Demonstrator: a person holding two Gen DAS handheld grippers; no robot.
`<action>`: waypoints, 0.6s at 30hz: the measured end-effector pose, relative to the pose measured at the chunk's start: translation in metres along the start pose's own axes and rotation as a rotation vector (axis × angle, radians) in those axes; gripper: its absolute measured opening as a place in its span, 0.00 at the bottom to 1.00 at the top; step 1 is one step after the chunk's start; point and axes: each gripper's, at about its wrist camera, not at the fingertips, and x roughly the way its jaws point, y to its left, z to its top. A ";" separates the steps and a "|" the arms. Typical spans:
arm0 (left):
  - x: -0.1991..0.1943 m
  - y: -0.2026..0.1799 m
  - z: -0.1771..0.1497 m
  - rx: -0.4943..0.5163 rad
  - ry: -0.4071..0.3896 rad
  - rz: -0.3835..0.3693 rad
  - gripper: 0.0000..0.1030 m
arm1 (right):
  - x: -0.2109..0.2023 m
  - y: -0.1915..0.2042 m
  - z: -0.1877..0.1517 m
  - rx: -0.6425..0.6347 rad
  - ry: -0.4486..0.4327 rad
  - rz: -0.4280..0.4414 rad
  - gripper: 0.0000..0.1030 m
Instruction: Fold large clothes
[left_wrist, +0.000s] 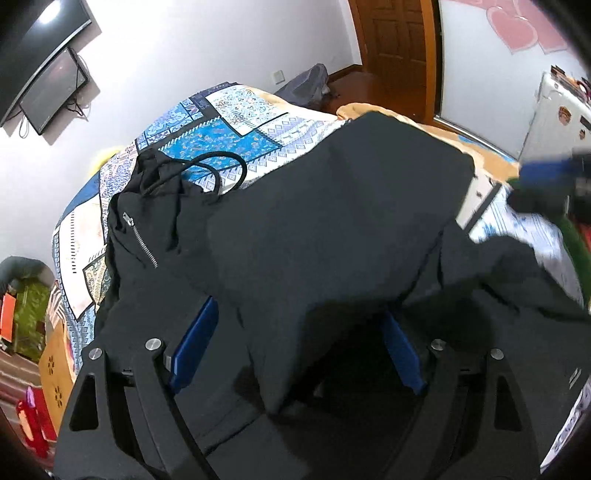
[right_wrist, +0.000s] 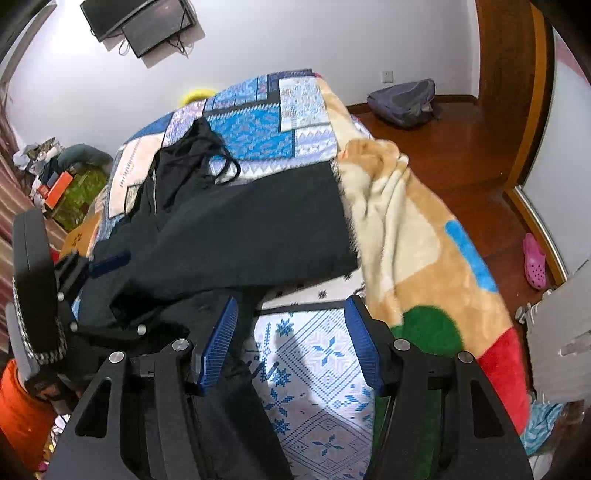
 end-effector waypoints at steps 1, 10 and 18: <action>0.001 0.001 0.005 -0.007 -0.003 -0.007 0.83 | 0.001 -0.003 -0.003 -0.003 0.008 0.001 0.55; 0.011 0.018 0.036 -0.150 -0.015 -0.158 0.42 | 0.015 -0.012 -0.016 0.052 0.033 0.018 0.55; -0.032 0.087 0.018 -0.386 -0.140 -0.174 0.11 | 0.014 -0.003 -0.017 -0.012 0.039 -0.032 0.55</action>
